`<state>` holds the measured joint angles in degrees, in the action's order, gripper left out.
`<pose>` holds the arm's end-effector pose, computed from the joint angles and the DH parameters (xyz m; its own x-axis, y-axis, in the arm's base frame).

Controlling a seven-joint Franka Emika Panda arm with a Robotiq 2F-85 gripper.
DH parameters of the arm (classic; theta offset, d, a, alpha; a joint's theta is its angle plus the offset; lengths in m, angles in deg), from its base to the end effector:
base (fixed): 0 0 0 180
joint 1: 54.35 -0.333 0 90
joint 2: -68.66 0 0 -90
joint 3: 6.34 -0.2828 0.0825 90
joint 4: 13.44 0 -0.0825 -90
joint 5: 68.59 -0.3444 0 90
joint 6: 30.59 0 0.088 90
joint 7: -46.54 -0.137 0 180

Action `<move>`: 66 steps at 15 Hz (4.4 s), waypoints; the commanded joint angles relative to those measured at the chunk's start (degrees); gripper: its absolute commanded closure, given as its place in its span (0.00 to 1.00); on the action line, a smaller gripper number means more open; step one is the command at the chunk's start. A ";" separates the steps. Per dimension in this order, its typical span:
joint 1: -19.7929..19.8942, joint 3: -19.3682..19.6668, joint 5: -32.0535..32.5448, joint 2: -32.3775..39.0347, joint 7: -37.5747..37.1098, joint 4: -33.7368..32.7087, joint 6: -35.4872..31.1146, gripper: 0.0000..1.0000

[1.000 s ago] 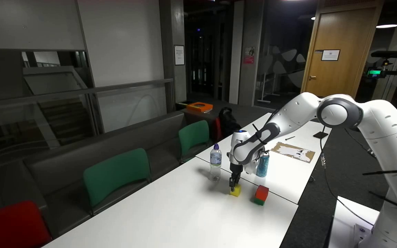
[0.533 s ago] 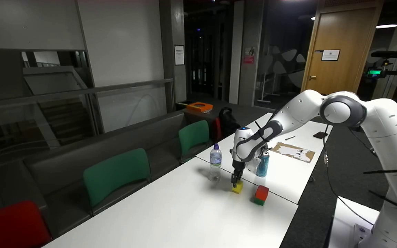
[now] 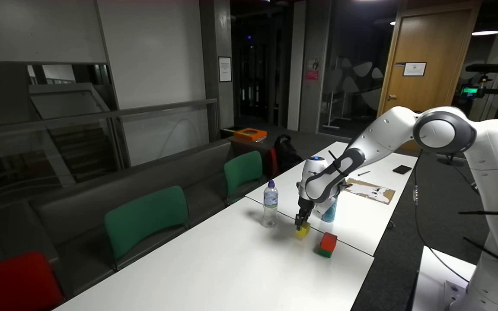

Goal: Stack the three blocks together.

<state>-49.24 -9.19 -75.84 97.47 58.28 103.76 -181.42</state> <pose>0.5683 -0.0234 0.1728 0.9943 0.0464 0.0955 0.0538 -0.9956 -0.0765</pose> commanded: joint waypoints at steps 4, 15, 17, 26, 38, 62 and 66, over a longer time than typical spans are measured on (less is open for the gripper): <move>-1.00 1.99 3.38 -5.98 -2.93 5.37 -3.12 0.68; -0.53 1.00 4.18 -3.67 -1.13 2.39 -1.25 0.68; -0.78 1.42 4.38 -3.87 -2.02 2.85 -1.70 0.68; -0.63 3.59 3.83 -8.19 -6.61 7.77 -6.25 0.68; -1.84 5.63 6.07 -14.15 -10.01 13.97 -6.49 0.68; -5.86 2.59 1.61 -32.20 6.23 25.50 4.61 0.68; -5.90 2.71 0.29 -31.53 8.16 24.85 8.97 0.68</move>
<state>-55.22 -6.77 -73.53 67.43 63.32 128.74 -176.27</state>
